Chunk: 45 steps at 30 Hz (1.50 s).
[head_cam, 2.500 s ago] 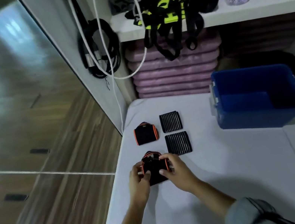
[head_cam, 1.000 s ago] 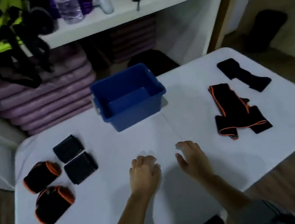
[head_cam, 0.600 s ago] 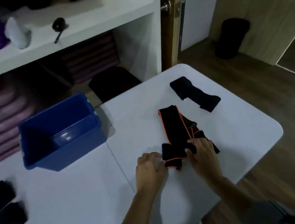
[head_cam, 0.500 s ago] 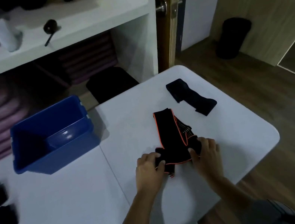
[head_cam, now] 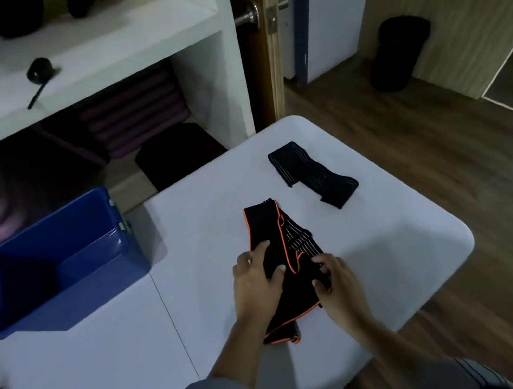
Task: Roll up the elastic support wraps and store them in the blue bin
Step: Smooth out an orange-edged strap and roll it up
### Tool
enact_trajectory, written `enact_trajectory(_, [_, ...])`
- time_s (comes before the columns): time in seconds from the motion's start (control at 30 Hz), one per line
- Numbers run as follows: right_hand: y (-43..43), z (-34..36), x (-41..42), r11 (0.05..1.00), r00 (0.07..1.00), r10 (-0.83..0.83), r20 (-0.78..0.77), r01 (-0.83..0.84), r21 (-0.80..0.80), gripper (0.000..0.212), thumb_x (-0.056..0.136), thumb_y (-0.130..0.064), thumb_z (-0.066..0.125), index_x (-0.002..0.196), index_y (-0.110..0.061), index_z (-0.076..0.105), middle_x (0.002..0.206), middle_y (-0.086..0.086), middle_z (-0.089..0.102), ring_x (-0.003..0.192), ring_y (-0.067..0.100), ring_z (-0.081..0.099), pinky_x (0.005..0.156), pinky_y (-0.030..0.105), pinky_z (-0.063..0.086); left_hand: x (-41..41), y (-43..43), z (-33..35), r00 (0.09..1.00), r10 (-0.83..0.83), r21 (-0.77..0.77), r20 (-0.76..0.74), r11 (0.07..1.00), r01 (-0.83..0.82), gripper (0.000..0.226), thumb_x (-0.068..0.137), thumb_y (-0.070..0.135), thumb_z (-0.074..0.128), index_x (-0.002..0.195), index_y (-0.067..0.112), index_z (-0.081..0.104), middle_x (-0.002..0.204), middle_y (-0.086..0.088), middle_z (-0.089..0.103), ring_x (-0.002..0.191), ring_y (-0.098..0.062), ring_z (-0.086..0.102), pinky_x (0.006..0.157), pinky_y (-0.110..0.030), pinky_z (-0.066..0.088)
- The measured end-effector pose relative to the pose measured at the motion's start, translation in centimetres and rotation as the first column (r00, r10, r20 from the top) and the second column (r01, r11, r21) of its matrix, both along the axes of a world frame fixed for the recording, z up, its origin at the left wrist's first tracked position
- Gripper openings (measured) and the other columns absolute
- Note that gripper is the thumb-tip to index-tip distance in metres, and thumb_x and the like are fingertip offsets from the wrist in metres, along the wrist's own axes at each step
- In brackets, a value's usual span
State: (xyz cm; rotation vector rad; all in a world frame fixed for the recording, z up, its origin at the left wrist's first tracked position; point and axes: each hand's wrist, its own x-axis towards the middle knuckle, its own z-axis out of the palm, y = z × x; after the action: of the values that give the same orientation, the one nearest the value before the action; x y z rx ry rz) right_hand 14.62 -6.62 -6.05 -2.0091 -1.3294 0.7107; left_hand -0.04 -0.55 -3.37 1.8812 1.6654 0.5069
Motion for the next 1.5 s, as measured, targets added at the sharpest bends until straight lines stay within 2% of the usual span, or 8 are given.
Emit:
enact_trajectory(0.23, [-0.6, -0.6, 0.6, 1.000, 1.000, 0.012, 0.007, -0.012, 0.029, 0.036, 0.086, -0.019, 0.063, 0.120, -0.017, 0.055, 0.110, 0.001, 0.055, 0.092, 0.016, 0.058, 0.068, 0.020, 0.041, 1.5, 3.1, -1.2, 0.989, 0.134, -0.343, -0.057, 0.928, -0.146, 0.078, 0.081, 0.039, 0.061, 0.144, 0.030, 0.015, 0.126, -0.011, 0.052, 0.115, -0.031, 0.051, 0.097, -0.049, 0.044])
enact_trajectory(0.53, [2.1, 1.5, -0.9, 0.986, 0.999, -0.019, -0.036, 0.025, 0.163, 0.028, 0.090, -0.012, 0.054, 0.115, -0.024, 0.057, 0.105, -0.009, 0.053, 0.096, 0.010, 0.053, 0.074, 0.013, 0.039, -5.5, 1.7, 0.2, 0.938, 0.331, -0.127, 0.101, 0.940, -0.317, 0.054, 0.075, -0.009, 0.045, 0.123, 0.014, 0.056, 0.107, -0.016, 0.052, 0.099, -0.032, 0.054, 0.083, -0.022, 0.037])
enact_trajectory(0.7, [2.9, 0.8, -2.4, 0.954, 0.991, 0.131, 0.029, -0.134, 0.267, 0.027, 0.083, -0.007, 0.063, 0.106, -0.022, 0.063, 0.104, -0.007, 0.060, 0.097, 0.013, 0.051, 0.084, 0.004, 0.032, -10.1, -0.4, -0.6, 0.918, 0.396, -0.126, -0.014, 0.910, -0.394, 0.036, 0.077, 0.001, 0.053, 0.107, 0.014, 0.066, 0.101, -0.012, 0.058, 0.094, -0.031, 0.058, 0.081, -0.027, 0.043])
enact_trajectory(0.93, [1.8, -0.9, -3.7, 0.952, 0.982, 0.184, 0.052, -0.191, 0.240, 0.019, 0.082, -0.039, 0.058, 0.076, -0.022, 0.063, 0.075, -0.010, 0.060, 0.072, 0.009, 0.052, 0.063, 0.022, 0.044, -10.3, -1.1, -1.8, 0.834, 0.366, -0.030, -0.413, 0.910, -0.414, 0.019, 0.079, 0.029, 0.060, 0.088, 0.014, 0.069, 0.107, -0.011, 0.052, 0.102, -0.033, 0.047, 0.082, -0.040, 0.045])
enact_trajectory(1.03, [2.4, -0.7, -3.3, 0.984, 0.996, 0.090, 0.005, -0.090, 0.154, 0.015, 0.082, -0.026, 0.067, 0.085, -0.017, 0.055, 0.083, -0.007, 0.052, 0.072, 0.011, 0.050, 0.059, 0.019, 0.036, -7.9, 1.1, -0.6, 0.928, 0.291, 0.099, -0.234, 0.956, -0.275, 0.022, 0.082, 0.027, 0.062, 0.098, 0.013, 0.068, 0.113, -0.013, 0.055, 0.106, -0.033, 0.049, 0.085, -0.040, 0.045])
enact_trajectory(1.17, [2.7, -1.0, -3.1, 0.991, 0.997, 0.041, 0.063, -0.033, -0.129, 0.045, 0.081, -0.039, 0.068, 0.115, -0.014, 0.051, 0.110, 0.000, 0.049, 0.099, 0.020, 0.050, 0.068, 0.024, 0.036, -4.4, 5.1, -0.1, 0.991, 0.131, -0.145, 0.038, 0.982, -0.125, 0.037, 0.086, 0.037, 0.058, 0.120, 0.023, 0.055, 0.123, -0.008, 0.054, 0.120, -0.026, 0.045, 0.101, -0.041, 0.039])
enact_trajectory(1.33, [2.4, -1.5, -3.5, 0.970, 0.992, 0.123, 0.015, -0.117, -0.211, 0.044, 0.086, -0.043, 0.060, 0.120, -0.018, 0.050, 0.114, 0.002, 0.060, 0.106, 0.018, 0.057, 0.077, 0.025, 0.044, -3.3, 7.2, -1.1, 0.989, 0.056, -0.401, -0.139, 0.910, -0.108, 0.052, 0.084, 0.054, 0.053, 0.131, 0.036, 0.041, 0.133, -0.001, 0.050, 0.129, -0.025, 0.038, 0.103, -0.042, 0.030])
enact_trajectory(1.5, [2.3, -1.3, -4.0, 0.981, 0.997, 0.072, -0.023, -0.075, -0.182, 0.040, 0.087, -0.039, 0.060, 0.120, -0.018, 0.051, 0.104, 0.001, 0.064, 0.101, 0.017, 0.058, 0.076, 0.026, 0.046, -4.6, 6.8, -1.9, 0.987, 0.137, -0.478, -0.083, 0.864, -0.160, 0.040, 0.079, 0.029, 0.066, 0.119, 0.027, 0.059, 0.123, 0.000, 0.060, 0.116, -0.021, 0.053, 0.101, -0.036, 0.039])
